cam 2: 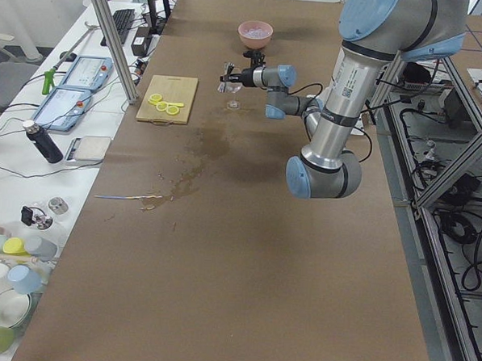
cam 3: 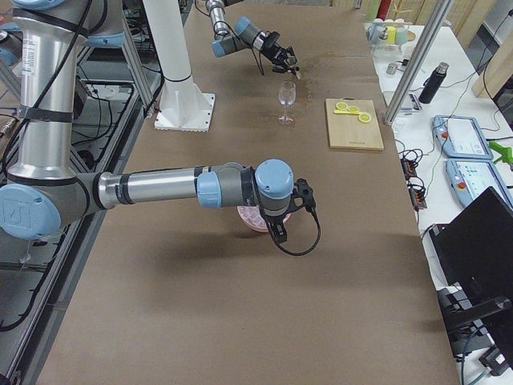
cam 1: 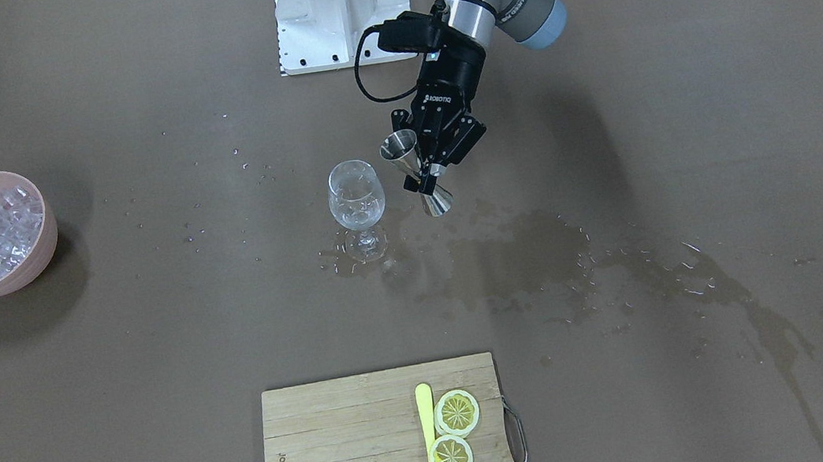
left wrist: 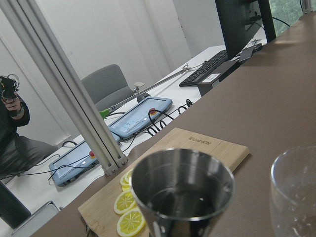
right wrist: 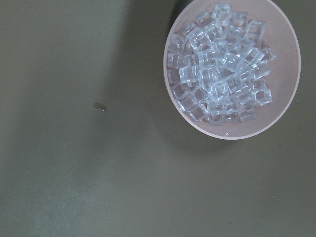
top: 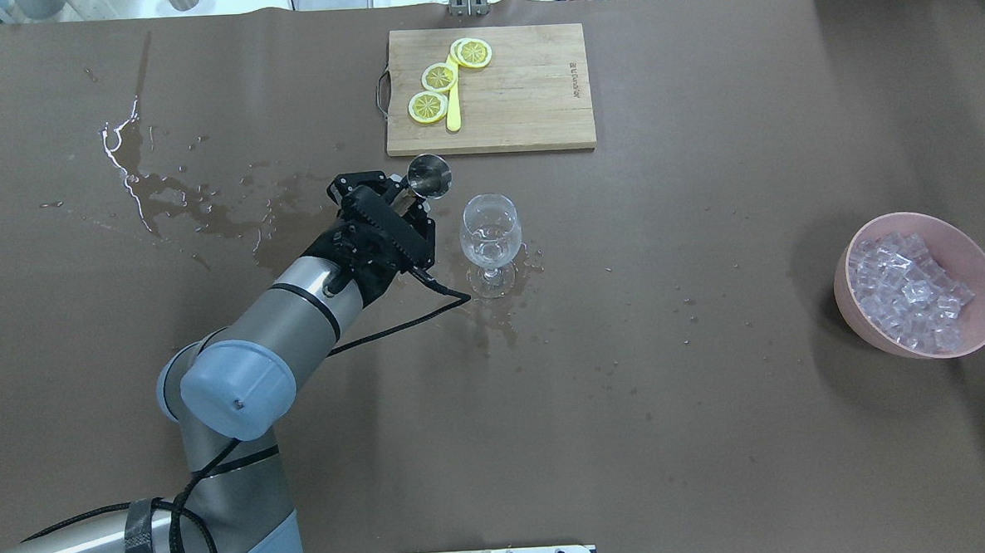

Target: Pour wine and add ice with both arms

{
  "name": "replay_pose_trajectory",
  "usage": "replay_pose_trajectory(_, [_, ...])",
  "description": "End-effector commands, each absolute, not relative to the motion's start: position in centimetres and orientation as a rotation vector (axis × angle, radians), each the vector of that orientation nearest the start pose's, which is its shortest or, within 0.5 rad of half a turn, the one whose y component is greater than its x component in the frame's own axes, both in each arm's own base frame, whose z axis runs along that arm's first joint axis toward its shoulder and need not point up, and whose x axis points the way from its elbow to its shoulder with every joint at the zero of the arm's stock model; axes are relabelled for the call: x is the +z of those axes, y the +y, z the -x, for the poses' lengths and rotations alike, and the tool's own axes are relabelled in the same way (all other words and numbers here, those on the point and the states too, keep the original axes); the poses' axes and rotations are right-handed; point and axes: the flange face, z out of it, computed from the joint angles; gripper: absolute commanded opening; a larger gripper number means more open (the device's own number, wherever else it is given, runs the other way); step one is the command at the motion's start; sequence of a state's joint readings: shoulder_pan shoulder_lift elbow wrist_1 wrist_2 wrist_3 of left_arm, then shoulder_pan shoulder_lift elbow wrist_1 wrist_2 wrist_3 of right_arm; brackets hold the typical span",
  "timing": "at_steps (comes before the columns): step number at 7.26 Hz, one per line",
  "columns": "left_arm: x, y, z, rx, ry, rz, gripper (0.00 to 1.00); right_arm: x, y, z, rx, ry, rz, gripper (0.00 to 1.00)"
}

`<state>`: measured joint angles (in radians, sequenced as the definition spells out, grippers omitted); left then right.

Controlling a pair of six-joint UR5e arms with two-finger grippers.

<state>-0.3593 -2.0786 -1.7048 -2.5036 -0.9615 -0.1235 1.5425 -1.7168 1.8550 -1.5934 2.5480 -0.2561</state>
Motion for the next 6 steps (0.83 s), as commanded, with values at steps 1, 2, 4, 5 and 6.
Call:
replay_pose_trajectory(1, [18.5,-38.9,-50.4,0.424,0.516,-1.48,0.0,57.2,-43.4,-3.8,-0.318,-0.962,-0.219,1.0])
replay_pose_trajectory(2, [18.3,-39.1,-50.2,0.453,0.462,-1.502,0.0,57.2,-43.3,-3.8,-0.317,-0.962,-0.217,1.0])
replay_pose_trajectory(4, [17.6,-39.3,-50.0,0.607,0.241,-1.575,0.0,57.2,-43.3,-3.8,-0.317,-0.962,-0.217,1.0])
replay_pose_trajectory(5, [17.6,-39.2,-50.2,0.629,0.217,-1.565,0.0,57.3,-43.3,-3.8,-0.317,-0.962,-0.216,1.0])
replay_pose_trajectory(6, [16.9,-39.4,-50.5,0.639,0.196,-1.553,0.0,57.3,-43.3,-3.8,-0.317,-0.962,-0.216,1.0])
